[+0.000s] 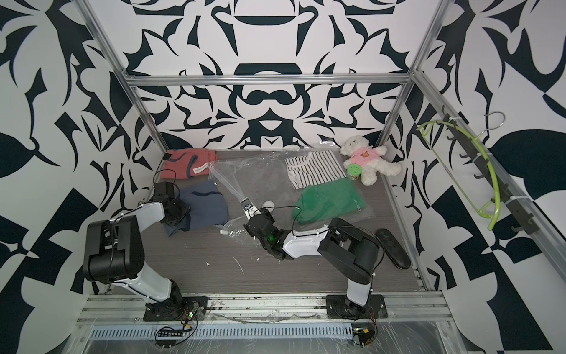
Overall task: Take the tank top out of the vacuum bag
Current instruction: Take out the tank top from the vacuum bag, then move the tank top to the center of the board.
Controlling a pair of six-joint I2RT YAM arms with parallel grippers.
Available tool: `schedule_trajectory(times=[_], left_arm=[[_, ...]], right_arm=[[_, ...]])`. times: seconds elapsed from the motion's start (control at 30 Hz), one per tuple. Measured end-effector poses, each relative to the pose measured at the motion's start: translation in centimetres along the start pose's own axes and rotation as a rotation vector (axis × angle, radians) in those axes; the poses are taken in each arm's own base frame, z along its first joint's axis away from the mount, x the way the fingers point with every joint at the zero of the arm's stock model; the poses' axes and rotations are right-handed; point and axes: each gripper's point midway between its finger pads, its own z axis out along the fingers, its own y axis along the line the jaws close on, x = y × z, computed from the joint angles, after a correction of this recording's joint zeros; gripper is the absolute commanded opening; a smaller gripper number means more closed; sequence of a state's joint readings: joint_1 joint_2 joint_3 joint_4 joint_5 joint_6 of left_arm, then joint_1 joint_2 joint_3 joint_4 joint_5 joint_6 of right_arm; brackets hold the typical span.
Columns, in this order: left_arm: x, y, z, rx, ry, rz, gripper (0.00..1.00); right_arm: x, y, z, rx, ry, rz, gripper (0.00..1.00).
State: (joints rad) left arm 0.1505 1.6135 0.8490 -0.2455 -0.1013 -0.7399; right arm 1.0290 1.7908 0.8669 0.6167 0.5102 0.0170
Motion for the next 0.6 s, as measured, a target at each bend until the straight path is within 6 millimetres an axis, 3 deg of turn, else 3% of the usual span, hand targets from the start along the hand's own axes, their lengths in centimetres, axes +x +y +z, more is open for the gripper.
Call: schedule_trajectory(times=[0.2,0.43,0.6], left_arm=[[0.2,0.3,-1.6,-0.068,-0.037,0.048,0.49],[0.7,-5.2,-4.6,-0.003,-0.102,0.164,0.49],[1.5,-5.1,-3.9,0.012,-0.072,0.126,0.49]], right_arm=[[0.0,0.0,0.0,0.000,0.000,0.000,0.07],[0.0,0.0,0.0,0.000,0.000,0.000,0.07],[0.0,0.0,0.0,0.000,0.000,0.000,0.07]])
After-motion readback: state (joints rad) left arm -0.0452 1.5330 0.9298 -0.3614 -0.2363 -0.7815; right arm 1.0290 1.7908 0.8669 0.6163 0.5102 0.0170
